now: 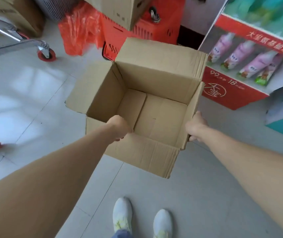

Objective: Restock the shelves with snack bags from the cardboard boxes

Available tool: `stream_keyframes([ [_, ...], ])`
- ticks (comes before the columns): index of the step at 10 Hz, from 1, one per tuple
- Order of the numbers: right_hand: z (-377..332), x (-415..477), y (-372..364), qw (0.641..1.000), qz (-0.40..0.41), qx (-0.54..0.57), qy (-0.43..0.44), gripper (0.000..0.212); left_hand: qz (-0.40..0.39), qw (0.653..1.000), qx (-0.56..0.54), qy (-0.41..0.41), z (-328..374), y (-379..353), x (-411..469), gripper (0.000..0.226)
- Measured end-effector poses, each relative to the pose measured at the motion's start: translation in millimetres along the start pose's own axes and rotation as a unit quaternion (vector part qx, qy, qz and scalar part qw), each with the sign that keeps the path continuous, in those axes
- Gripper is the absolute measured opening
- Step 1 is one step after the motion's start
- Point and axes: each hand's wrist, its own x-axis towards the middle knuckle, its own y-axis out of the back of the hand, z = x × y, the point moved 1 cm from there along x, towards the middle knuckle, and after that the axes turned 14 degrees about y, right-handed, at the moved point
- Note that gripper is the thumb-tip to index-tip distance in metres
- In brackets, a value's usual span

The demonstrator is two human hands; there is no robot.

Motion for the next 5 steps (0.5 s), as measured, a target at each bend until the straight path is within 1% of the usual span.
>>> stream_keyframes([
  [1, 10, 38, -25, 0.999, 0.004, 0.038, -0.014, 0.065, 0.009, 0.999, -0.013, -0.047, 8, -16, 40, 0.020],
  [2, 21, 74, -42, 0.998, 0.018, 0.049, -0.025, 0.067, 0.029, 0.997, -0.026, -0.073, 14, -24, 66, 0.020],
  [3, 38, 102, -52, 0.997, 0.060, 0.037, -0.020, 0.051, 0.048, 0.994, -0.047, -0.088, 20, -25, 81, 0.018],
  [4, 45, 105, -50, 0.997, 0.067, 0.034, -0.031, 0.040, 0.046, 0.993, -0.062, -0.094, 27, -23, 82, 0.018],
  [5, 28, 82, -34, 0.998, 0.063, -0.020, -0.010, 0.035, 0.047, 0.992, -0.066, -0.099, 30, -17, 67, 0.018],
])
